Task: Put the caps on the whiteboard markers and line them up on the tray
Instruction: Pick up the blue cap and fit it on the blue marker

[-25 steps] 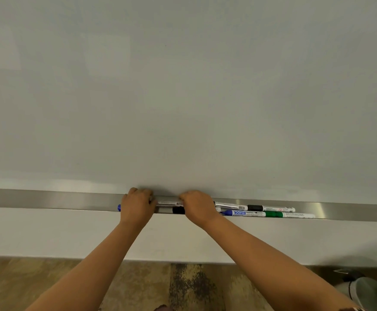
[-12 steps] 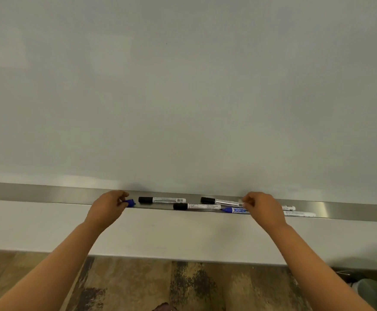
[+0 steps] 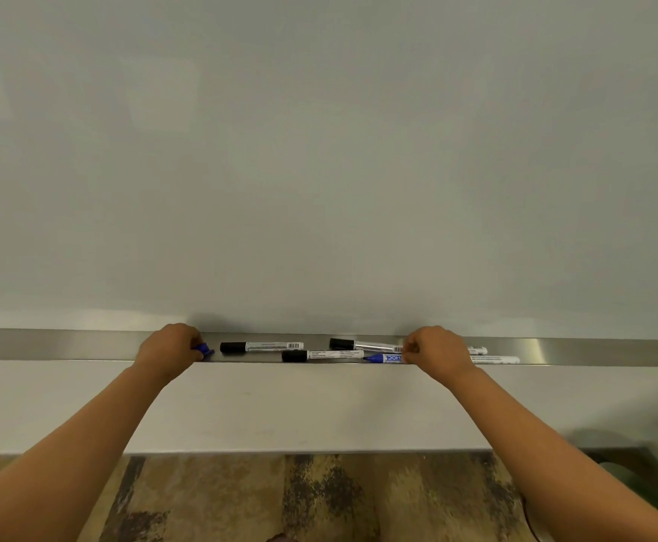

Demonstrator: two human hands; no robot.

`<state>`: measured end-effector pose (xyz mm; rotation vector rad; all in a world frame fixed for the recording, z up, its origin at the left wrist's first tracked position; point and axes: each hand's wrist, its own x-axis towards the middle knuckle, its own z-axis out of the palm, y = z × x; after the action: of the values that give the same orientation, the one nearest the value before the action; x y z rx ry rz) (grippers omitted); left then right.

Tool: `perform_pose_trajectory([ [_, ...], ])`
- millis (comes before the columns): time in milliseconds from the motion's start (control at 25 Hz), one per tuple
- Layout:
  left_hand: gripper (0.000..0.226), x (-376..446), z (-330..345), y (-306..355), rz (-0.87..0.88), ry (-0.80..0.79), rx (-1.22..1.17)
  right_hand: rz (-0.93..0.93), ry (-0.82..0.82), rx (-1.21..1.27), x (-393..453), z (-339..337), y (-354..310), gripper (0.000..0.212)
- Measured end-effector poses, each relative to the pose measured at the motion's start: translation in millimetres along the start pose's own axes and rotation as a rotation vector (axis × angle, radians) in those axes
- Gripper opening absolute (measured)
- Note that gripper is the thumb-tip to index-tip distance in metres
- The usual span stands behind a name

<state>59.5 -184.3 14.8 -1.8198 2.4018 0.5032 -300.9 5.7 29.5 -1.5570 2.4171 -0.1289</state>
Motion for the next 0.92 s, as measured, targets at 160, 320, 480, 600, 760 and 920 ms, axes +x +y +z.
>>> perform_pose_trajectory([
  [160, 0.009, -9, 6, 2, -0.034, 0.175, -0.119, -0.075, 0.002, -0.111, 4, -1, -4, 0.015],
  [320, 0.006, -35, 17, 32, 0.01, 0.394, -0.496, -0.182, -0.031, -0.259, 11, -2, -13, 0.017],
  [480, 0.009, -57, 29, 83, 0.153, 0.304, -0.657, -0.213, -0.038, -0.35, 18, -1, -18, 0.018],
  [600, 0.009, -64, 36, 114, 0.214, 0.209, -0.708, -0.264, -0.044, -0.381, 19, 2, -17, 0.02],
  [760, 0.009, -65, 37, 138, 0.242, 0.112, -0.805, -0.33, 0.069, -0.292, 7, 0, -11, 0.021],
  [920, 0.016, -64, 33, 151, 0.236, -0.038, -0.999, -0.334, 0.185, 0.119, -17, -12, -17, 0.009],
])
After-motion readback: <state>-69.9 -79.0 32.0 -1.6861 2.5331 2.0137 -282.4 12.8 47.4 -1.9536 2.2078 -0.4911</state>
